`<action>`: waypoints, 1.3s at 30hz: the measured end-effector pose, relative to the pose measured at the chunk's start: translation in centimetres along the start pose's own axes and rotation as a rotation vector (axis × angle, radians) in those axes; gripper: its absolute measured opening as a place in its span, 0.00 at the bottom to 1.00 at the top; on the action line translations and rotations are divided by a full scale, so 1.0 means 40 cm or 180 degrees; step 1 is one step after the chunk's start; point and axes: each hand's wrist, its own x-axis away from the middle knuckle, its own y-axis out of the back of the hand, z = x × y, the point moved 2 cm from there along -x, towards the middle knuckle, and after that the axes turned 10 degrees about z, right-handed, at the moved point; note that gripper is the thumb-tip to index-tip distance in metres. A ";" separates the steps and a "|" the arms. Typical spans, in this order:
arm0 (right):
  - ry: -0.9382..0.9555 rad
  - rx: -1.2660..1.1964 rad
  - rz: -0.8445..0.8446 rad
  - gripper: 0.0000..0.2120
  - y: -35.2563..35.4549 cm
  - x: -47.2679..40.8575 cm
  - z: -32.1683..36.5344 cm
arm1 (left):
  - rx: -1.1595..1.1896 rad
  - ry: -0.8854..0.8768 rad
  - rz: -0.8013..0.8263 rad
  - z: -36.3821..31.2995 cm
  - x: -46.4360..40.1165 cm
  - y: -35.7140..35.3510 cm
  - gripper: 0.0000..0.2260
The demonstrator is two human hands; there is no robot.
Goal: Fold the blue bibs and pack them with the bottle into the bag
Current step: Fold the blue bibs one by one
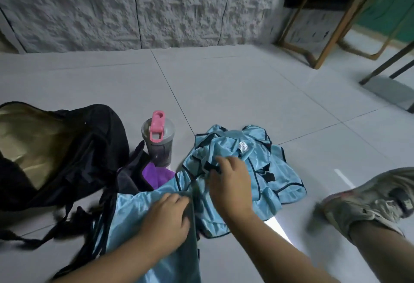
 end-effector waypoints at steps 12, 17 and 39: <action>-0.2343 -0.2648 0.0929 0.11 0.027 -0.062 -0.232 | 0.0983 0.0043 0.0855 -0.156 -0.255 0.054 0.33; -0.2116 -0.3761 0.1275 0.13 0.088 -0.095 -0.218 | 0.1546 0.0142 0.1097 -0.159 -0.277 0.046 0.09; -0.0693 -0.5877 0.0983 0.31 0.323 -0.161 -0.237 | 0.0672 -0.0649 0.1621 -0.119 -0.162 0.122 0.17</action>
